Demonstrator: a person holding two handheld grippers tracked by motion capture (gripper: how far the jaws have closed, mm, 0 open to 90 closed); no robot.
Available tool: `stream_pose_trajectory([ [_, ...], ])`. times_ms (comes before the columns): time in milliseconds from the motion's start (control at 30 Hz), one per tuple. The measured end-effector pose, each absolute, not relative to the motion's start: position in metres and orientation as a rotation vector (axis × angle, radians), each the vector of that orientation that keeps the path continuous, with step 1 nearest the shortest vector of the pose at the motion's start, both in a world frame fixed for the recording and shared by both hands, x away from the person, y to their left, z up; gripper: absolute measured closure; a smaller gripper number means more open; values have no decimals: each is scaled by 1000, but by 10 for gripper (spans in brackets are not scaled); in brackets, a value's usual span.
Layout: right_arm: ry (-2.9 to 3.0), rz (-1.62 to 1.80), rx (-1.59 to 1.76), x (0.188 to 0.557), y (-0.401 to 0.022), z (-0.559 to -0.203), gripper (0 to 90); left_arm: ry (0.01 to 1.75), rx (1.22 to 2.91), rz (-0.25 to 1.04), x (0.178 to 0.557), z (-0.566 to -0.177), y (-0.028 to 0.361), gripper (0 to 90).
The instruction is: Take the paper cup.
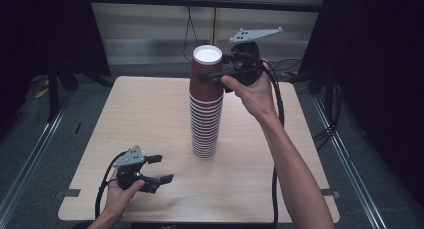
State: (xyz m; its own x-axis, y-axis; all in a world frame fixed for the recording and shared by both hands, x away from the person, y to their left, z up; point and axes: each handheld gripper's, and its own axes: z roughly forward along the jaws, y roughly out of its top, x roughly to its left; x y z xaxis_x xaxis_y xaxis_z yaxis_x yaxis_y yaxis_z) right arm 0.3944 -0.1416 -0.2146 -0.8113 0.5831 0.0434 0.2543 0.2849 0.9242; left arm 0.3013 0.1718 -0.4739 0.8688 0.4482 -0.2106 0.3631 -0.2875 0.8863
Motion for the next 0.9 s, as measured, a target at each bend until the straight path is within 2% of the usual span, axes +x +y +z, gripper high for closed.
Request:
stream_pose_trajectory([
  [900,2167,1622,762,388,-147,-203,210,595,1913,95,301,-474,171,169],
])
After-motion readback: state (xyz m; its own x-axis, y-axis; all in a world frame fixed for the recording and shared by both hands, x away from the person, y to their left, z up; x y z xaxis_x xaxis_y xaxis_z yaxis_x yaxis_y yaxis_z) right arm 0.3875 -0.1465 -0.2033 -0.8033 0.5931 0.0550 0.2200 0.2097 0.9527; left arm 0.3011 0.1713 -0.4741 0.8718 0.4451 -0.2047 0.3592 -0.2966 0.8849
